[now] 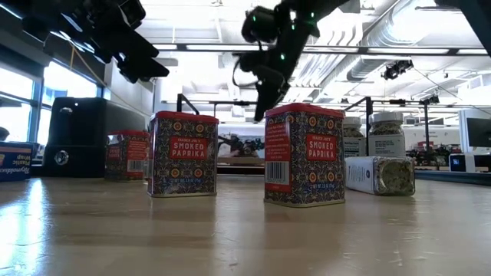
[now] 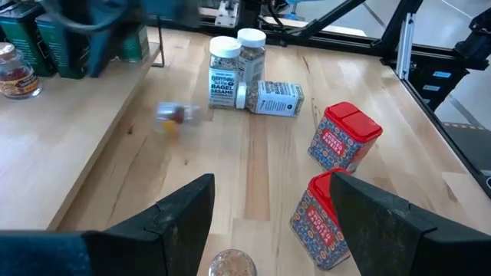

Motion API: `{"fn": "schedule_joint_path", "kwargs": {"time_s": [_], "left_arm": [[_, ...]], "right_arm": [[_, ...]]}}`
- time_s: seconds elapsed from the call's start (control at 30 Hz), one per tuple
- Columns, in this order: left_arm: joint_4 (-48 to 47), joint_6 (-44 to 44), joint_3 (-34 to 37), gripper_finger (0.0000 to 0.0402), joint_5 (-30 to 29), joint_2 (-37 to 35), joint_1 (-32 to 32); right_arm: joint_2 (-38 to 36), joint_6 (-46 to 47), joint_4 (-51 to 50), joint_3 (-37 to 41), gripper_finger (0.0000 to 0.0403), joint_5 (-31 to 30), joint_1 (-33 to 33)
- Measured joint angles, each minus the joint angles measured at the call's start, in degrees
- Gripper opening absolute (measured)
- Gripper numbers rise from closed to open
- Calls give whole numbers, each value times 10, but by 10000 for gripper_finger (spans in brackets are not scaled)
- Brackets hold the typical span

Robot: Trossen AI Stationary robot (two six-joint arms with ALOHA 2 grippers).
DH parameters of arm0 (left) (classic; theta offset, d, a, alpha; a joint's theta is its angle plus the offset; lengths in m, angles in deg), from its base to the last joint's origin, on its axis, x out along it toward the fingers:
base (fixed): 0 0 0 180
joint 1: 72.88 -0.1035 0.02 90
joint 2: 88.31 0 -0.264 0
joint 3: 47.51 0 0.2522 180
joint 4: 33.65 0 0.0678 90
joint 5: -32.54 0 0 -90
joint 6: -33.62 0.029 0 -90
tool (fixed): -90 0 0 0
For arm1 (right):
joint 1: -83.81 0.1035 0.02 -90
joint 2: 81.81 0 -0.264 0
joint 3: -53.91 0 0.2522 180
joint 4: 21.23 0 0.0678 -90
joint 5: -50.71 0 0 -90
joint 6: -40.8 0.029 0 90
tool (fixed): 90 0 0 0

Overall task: Shelf spices
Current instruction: Put the right brown seasoning bottle on the shelf aligned with the other brown seasoning bottles

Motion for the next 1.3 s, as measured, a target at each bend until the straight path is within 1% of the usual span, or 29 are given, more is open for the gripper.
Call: {"fn": "schedule_joint_path", "kwargs": {"time_s": [0.1,0.13,0.2,0.3,0.33,0.4,0.47,0.53,0.6,0.67,0.77,0.87,0.97,1.07,1.3], "left_arm": [[-2,0,0,255,0,0,0],[-2,0,0,255,0,0,0],[-3,0,0,255,0,0,0],[-3,0,0,255,0,0,0],[-3,0,0,255,0,0,0],[-3,0,0,255,0,0,0],[-3,0,0,255,0,0,0],[-3,0,0,255,0,0,0],[-2,0,0,255,0,0,0],[-2,0,0,255,0,0,0],[1,-1,0,255,0,0,0],[4,-1,0,255,0,0,0],[8,-1,0,255,0,0,0],[9,-1,0,255,1,0,0],[9,0,0,255,1,0,0]], "right_arm": [[2,-1,-6,2,101,4,-26],[2,-1,-6,2,101,16,-32],[-3,-11,-7,2,101,64,-37],[-10,-35,-17,1,101,151,-19],[-11,-46,-24,1,101,169,-8],[-14,-65,-54,1,101,180,18],[-14,-75,-90,1,101,180,46],[-13,-57,-124,1,102,172,76],[-11,-35,-146,1,102,148,106],[-7,-17,-173,1,102,108,133],[-5,17,-206,1,111,66,157],[8,59,-229,1,131,53,155],[30,75,-243,1,150,35,147],[57,67,-251,1,159,15,140],[97,22,-232,2,161,14,136]]}}
